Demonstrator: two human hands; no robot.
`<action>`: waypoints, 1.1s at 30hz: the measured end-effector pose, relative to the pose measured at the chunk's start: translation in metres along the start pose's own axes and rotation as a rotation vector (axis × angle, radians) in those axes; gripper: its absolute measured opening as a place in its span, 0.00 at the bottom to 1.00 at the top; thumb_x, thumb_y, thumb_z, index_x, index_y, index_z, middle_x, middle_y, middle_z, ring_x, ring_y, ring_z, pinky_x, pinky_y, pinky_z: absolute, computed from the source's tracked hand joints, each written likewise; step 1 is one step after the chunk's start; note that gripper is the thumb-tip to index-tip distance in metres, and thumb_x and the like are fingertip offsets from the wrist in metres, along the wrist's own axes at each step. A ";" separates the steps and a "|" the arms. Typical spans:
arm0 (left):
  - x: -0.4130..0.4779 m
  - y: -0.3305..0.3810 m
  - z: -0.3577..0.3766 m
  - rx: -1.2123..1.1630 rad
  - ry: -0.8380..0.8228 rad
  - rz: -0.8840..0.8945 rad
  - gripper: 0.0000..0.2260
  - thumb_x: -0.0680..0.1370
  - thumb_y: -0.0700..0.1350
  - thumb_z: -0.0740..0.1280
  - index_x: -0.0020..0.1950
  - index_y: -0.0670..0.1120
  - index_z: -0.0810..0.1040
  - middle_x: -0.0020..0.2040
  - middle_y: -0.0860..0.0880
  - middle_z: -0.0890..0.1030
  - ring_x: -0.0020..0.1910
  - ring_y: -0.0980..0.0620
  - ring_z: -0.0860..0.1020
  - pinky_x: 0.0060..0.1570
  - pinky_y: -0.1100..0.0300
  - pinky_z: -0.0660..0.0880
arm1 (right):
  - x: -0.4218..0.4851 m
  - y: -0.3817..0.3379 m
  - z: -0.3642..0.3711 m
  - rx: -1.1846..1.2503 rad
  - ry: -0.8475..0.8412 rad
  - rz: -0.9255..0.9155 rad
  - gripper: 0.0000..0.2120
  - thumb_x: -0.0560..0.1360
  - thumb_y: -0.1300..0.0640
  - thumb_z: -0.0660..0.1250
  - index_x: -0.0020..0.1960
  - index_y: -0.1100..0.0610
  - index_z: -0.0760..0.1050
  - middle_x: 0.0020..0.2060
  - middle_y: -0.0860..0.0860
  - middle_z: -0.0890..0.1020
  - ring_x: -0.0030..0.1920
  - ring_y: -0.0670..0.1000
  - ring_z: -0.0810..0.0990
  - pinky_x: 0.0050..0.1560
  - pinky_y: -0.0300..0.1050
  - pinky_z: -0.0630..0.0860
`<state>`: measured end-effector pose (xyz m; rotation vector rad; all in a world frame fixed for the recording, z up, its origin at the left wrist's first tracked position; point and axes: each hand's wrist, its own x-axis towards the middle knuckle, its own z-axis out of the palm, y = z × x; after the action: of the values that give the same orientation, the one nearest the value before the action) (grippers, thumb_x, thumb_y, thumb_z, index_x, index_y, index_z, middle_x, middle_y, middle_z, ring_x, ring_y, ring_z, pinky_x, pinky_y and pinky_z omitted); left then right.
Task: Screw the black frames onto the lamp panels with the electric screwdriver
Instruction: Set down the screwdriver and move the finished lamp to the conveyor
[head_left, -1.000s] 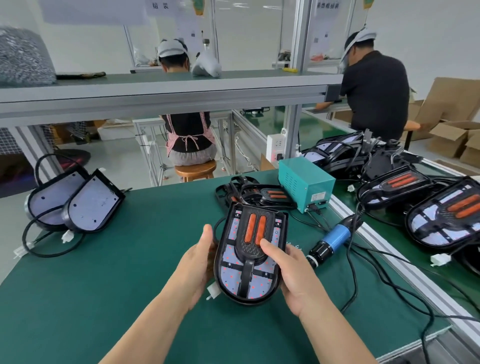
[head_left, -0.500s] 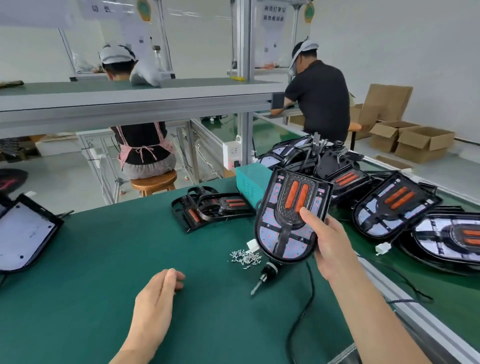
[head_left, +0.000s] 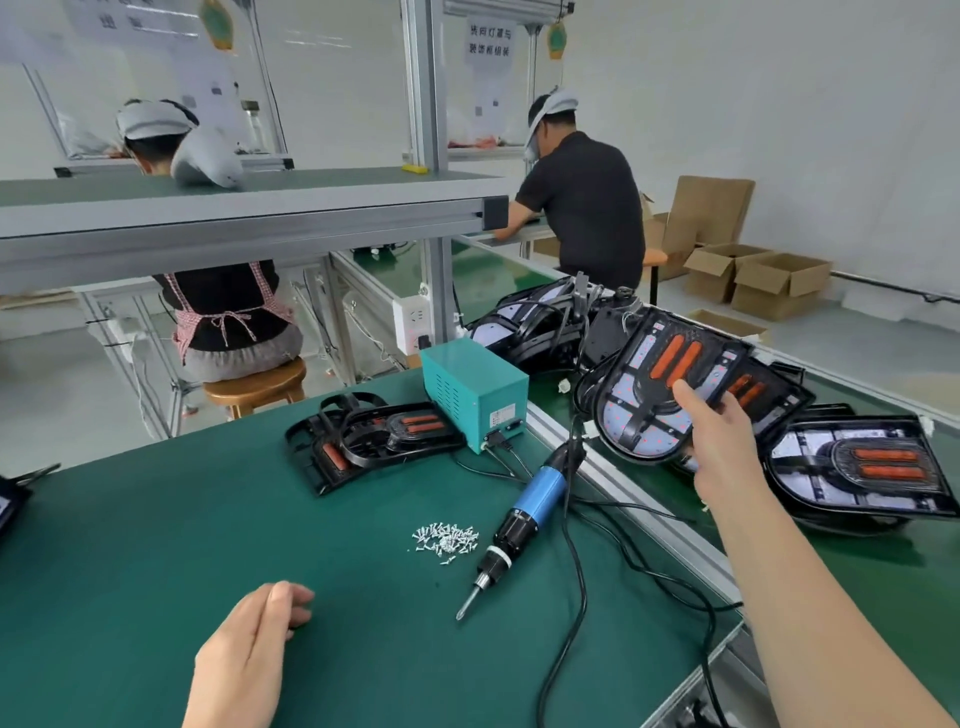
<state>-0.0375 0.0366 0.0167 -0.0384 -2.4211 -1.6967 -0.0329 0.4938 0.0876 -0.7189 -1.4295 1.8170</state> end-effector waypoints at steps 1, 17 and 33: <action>0.000 -0.001 0.001 -0.004 0.005 0.002 0.16 0.83 0.40 0.62 0.40 0.49 0.85 0.40 0.47 0.85 0.40 0.63 0.80 0.40 0.80 0.70 | 0.007 0.002 -0.004 -0.041 0.021 -0.028 0.34 0.77 0.46 0.73 0.78 0.52 0.65 0.75 0.49 0.71 0.74 0.55 0.70 0.73 0.59 0.66; 0.000 -0.003 0.000 0.024 -0.001 0.043 0.15 0.83 0.39 0.63 0.41 0.49 0.84 0.42 0.47 0.85 0.41 0.65 0.80 0.41 0.80 0.71 | 0.022 0.033 0.003 -0.579 0.420 -0.120 0.26 0.77 0.44 0.71 0.64 0.60 0.69 0.60 0.61 0.79 0.59 0.65 0.79 0.55 0.57 0.74; 0.003 -0.009 0.000 0.021 -0.022 0.022 0.13 0.83 0.42 0.62 0.43 0.49 0.84 0.41 0.48 0.84 0.42 0.61 0.81 0.42 0.79 0.71 | 0.010 0.032 0.007 -0.583 0.578 -0.195 0.49 0.72 0.46 0.77 0.81 0.62 0.53 0.77 0.59 0.60 0.73 0.63 0.62 0.71 0.61 0.64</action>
<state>-0.0413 0.0334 0.0093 -0.0809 -2.4443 -1.6699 -0.0499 0.4931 0.0581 -1.2229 -1.5477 0.9167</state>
